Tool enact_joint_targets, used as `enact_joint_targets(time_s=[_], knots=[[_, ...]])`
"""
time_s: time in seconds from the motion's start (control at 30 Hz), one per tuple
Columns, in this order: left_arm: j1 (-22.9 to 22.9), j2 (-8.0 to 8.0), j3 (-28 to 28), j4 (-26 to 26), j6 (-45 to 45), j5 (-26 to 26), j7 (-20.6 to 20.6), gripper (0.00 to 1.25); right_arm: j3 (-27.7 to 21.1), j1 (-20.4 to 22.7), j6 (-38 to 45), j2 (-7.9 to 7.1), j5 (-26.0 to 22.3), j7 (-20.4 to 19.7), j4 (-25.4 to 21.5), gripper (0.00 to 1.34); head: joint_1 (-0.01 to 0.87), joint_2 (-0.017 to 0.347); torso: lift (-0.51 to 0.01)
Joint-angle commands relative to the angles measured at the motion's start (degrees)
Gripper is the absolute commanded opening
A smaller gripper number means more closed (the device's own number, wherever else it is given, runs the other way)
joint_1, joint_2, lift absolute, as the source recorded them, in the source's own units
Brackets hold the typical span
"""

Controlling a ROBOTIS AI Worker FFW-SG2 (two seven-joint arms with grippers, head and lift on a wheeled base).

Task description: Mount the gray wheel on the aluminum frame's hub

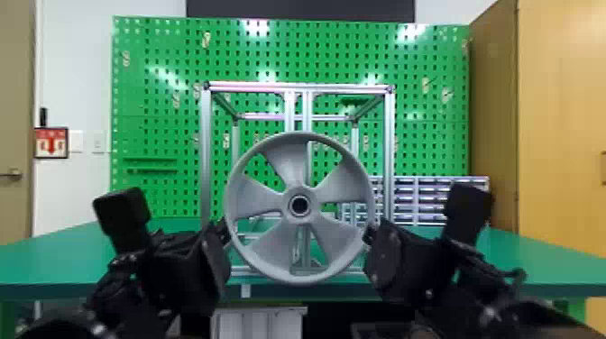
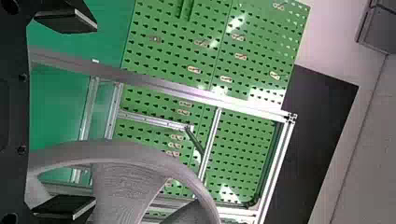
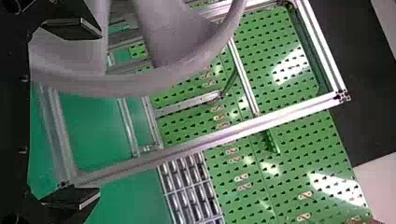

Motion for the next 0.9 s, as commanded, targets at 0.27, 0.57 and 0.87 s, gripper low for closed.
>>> enact_joint_targets(time_s=[0.27, 0.57, 0.87], knots=[[9.1, 3.1, 2.32, -7.87, 0.79, -5.25, -0.09, 1.2, -1.87, 10.44, 0.05, -1.55, 1.65, 0.0, -6.36, 1.22, -0.005, 0.006, -0.499], [16.31, 3.18, 5.93, -8.23, 0.79, -8.85, -3.6, 1.15, -2.05, 18.26, -1.62, -2.87, 5.51, 0.0, -8.82, 1.22, -0.005, 0.006, -0.499], [24.92, 2.66, 9.88, -7.87, -1.06, -16.06, -7.56, 1.14, -2.57, 26.09, -4.0, -2.69, 9.91, 2.37, -8.73, 1.22, -0.005, 0.006, -0.499]])
